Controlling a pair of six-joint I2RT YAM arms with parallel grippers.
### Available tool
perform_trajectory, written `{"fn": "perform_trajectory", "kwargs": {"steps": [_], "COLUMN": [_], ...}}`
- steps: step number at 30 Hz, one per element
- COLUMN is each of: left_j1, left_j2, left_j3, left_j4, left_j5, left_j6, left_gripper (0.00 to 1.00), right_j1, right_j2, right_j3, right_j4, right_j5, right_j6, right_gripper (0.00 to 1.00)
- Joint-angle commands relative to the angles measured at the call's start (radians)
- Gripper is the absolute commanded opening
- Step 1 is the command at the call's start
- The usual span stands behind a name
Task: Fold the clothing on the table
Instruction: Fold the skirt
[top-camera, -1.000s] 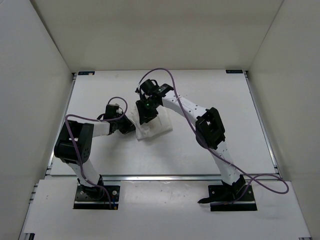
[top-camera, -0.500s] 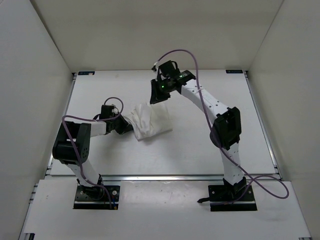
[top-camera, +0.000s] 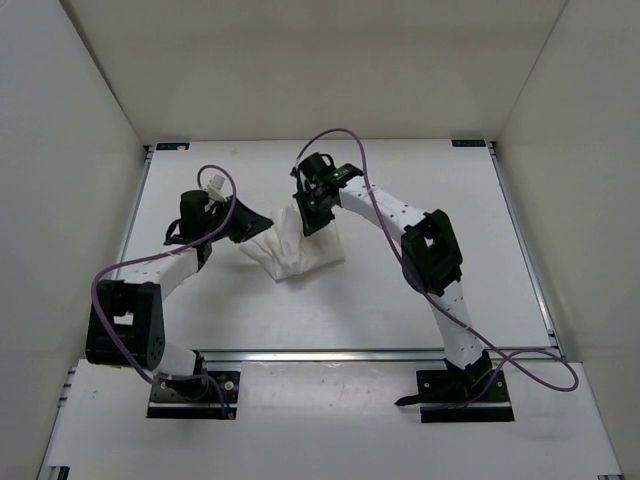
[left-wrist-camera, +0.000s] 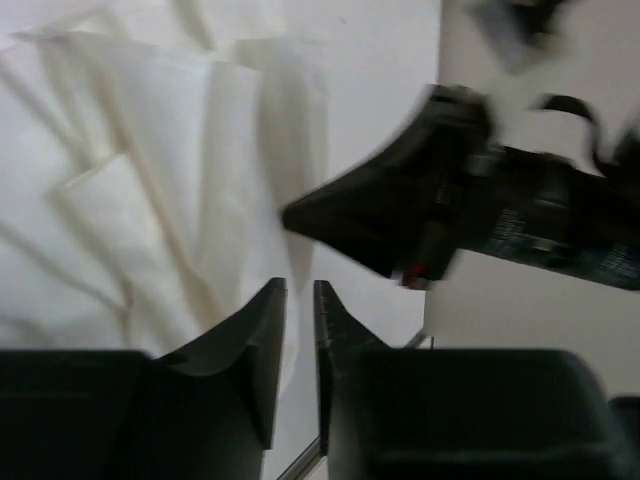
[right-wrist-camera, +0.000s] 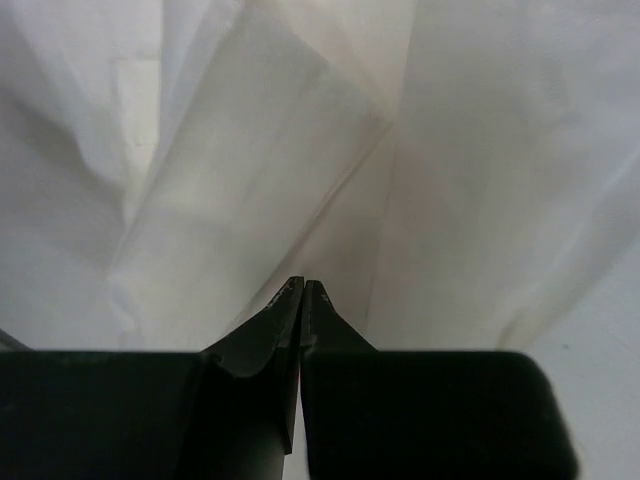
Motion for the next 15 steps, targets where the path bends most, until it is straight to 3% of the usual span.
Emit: {"fn": "perform_trajectory", "kwargs": {"steps": [1, 3, 5, 11, 15], "left_j1": [-0.078, -0.116, -0.136, -0.112, -0.102], "left_j2": [0.048, 0.086, 0.099, 0.093, 0.129], "left_j3": [0.059, 0.073, 0.057, 0.017, 0.027], "left_j4": [0.161, 0.204, 0.224, 0.223, 0.224], "left_j5": [0.106, 0.089, 0.066, -0.009, -0.011], "left_j6": [-0.053, -0.065, -0.081, -0.082, -0.090], "left_gripper": [0.32, 0.44, 0.50, 0.53, 0.46], "right_j1": [-0.007, -0.011, -0.030, -0.022, -0.045], "right_j2": [0.013, 0.020, 0.020, 0.037, -0.007], "right_j3": [0.027, 0.029, 0.004, 0.031, -0.040], "right_j4": [0.005, 0.024, 0.079, 0.188, 0.200], "right_j5": [0.007, -0.014, -0.076, -0.218, -0.238], "right_j6": [-0.018, -0.009, 0.013, 0.065, 0.083], "right_gripper": [0.00, 0.00, 0.00, 0.00, 0.00]}}
